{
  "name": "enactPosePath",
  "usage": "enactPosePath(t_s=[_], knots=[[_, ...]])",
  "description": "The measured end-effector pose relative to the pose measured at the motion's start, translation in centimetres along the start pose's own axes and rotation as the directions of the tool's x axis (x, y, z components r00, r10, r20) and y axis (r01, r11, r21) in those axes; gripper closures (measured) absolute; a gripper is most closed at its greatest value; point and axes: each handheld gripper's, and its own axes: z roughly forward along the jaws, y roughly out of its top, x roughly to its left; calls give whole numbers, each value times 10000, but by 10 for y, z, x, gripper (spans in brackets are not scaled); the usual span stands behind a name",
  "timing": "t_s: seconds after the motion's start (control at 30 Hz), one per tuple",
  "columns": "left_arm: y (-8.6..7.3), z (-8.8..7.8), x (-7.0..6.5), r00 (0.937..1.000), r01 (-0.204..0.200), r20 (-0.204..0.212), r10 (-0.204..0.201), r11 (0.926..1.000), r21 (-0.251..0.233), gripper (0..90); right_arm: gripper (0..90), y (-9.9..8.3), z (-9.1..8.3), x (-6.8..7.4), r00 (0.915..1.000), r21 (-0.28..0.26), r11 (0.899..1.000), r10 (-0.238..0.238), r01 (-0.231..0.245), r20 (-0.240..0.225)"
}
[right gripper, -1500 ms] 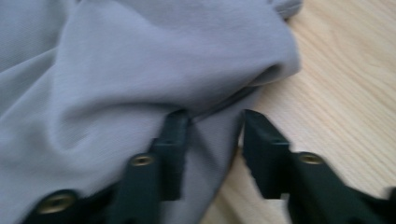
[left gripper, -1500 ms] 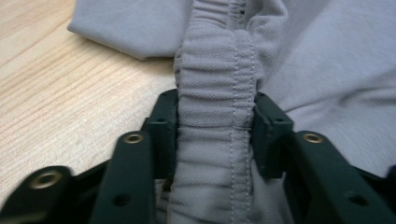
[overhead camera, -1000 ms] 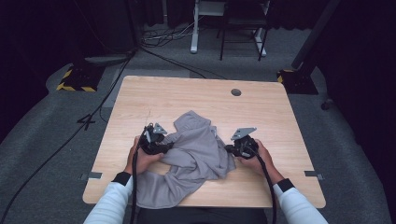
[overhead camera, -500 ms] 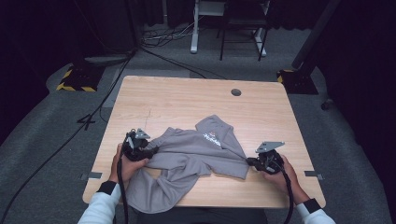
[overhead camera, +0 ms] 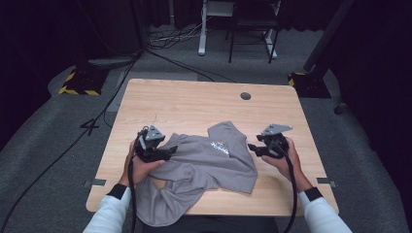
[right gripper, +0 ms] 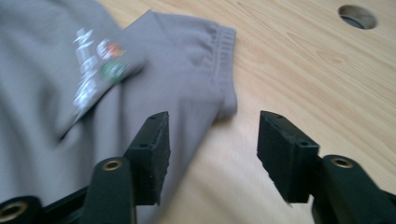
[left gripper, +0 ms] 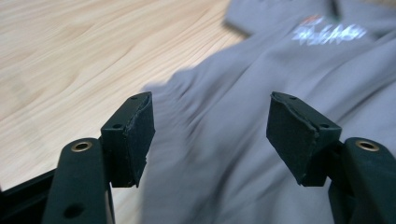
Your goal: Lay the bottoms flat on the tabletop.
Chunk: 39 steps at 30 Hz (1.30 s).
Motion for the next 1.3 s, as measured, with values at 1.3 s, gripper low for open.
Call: enactPosePath(t_s=[1.3], knots=[[-13,28,39,9783,467,-2066,-159,9884,1448,366,358,-77,-51,-44,9987,1092,9933,341,-379,367]])
